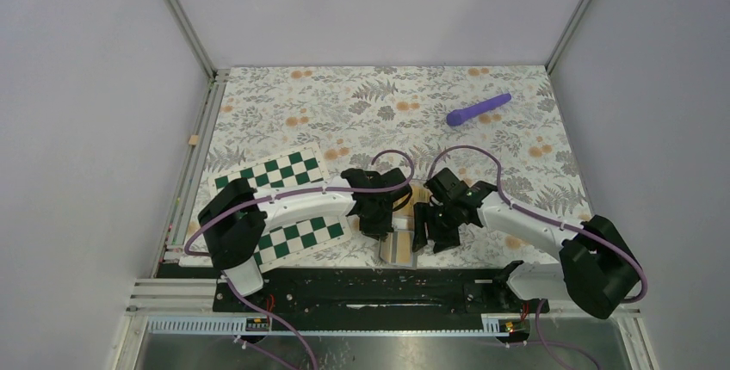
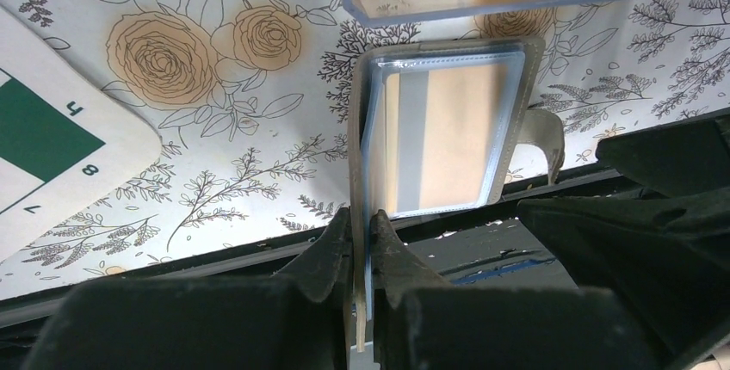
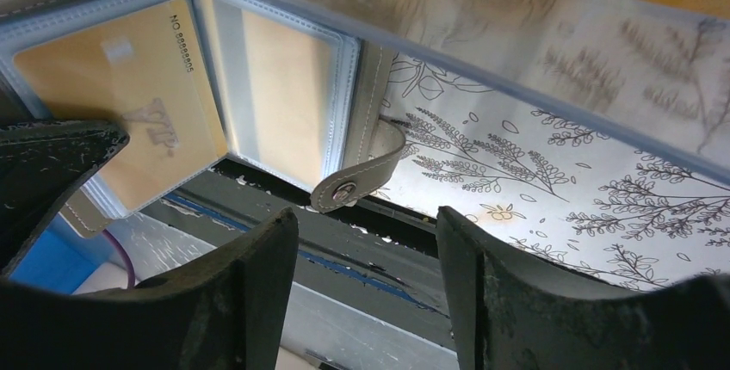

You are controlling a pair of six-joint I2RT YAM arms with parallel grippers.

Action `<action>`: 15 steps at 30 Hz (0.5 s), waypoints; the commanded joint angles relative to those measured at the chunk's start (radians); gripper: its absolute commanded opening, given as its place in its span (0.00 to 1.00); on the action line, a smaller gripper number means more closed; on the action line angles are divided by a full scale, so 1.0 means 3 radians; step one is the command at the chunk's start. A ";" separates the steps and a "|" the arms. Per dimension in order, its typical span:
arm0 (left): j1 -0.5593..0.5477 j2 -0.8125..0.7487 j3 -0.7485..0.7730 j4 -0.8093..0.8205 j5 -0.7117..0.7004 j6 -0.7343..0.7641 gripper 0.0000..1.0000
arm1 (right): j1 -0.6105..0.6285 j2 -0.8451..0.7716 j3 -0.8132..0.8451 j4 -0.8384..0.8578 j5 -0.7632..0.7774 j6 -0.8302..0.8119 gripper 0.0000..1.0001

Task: Put the credit cards into the card holder
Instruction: Close the card holder at the corner of the board.

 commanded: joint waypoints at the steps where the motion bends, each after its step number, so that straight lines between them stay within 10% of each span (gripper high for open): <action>1: -0.0026 0.0032 0.0127 -0.0078 -0.0074 0.0013 0.00 | 0.0067 0.0037 0.0162 -0.0052 0.0074 -0.0062 0.66; 6: -0.0027 0.0033 0.0148 -0.0099 -0.0079 0.0020 0.06 | 0.0100 0.0191 0.0293 -0.0169 0.0342 -0.0097 0.44; 11: -0.0036 0.0060 0.0213 -0.0092 -0.0048 0.0051 0.17 | 0.0101 0.0159 0.0318 -0.0176 0.0383 -0.0084 0.02; 15: -0.0052 0.0098 0.0293 0.0043 0.0170 0.0146 0.39 | 0.0104 0.0092 0.0256 -0.0146 0.0357 -0.0059 0.00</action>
